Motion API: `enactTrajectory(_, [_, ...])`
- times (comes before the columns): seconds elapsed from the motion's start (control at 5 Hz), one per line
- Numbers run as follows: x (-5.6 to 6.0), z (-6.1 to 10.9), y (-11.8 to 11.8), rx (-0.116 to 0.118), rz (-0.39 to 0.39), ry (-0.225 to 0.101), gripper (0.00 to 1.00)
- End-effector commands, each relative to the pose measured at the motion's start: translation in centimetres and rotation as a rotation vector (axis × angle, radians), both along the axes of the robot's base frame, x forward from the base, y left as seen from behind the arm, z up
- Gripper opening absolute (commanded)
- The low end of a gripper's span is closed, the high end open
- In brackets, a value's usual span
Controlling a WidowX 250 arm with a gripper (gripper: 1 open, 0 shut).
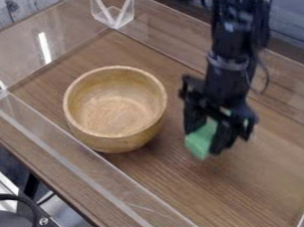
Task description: Put the green block in the brown bowl
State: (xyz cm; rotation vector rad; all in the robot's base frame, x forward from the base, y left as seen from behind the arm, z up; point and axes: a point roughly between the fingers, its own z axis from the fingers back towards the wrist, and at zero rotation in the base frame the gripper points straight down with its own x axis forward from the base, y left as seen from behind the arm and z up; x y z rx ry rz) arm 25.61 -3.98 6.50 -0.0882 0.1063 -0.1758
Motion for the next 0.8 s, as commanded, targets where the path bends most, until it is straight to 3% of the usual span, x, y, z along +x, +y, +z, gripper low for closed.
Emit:
enactTrajectory(0.0, [1.2, 4.2, 2.6, 0.002, 0.05, -0.101, 0.0])
enactTrajectory(0.2, [1.3, 5.7, 6.1, 0.017, 0.104, -0.116, 0.0])
enactTrajectory(0.6, [-0.2, 4.8, 12.2, 0.043, 0.161, -0.096, 0.0])
